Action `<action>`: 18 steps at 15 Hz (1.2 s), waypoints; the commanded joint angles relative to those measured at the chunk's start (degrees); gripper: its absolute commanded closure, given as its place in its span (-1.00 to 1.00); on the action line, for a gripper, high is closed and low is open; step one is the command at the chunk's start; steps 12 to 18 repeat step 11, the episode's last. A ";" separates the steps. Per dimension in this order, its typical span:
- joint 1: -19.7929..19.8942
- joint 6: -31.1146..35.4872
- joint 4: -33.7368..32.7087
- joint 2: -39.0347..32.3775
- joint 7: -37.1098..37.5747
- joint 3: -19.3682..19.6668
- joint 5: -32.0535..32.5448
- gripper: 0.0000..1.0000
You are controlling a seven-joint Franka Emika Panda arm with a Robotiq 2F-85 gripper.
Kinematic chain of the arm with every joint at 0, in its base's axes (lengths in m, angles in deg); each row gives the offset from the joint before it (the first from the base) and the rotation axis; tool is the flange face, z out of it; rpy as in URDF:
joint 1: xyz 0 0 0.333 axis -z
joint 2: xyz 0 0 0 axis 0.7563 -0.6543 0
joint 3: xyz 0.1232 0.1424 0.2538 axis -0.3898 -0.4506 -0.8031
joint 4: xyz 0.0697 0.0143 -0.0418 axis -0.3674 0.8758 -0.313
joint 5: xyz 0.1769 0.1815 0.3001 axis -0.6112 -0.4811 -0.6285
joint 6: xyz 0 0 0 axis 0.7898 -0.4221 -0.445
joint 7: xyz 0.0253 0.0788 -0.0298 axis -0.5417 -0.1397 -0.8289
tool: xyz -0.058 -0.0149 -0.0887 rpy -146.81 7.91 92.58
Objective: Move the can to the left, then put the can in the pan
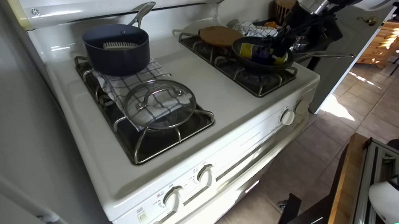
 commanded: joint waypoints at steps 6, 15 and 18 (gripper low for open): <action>-5.11 6.06 -3.16 9.30 -7.05 2.80 -4.39 -1.00; -7.78 5.77 -5.43 9.99 -8.26 2.85 -2.53 -1.00; -7.78 5.77 -5.43 9.99 -8.26 2.85 -2.53 -1.00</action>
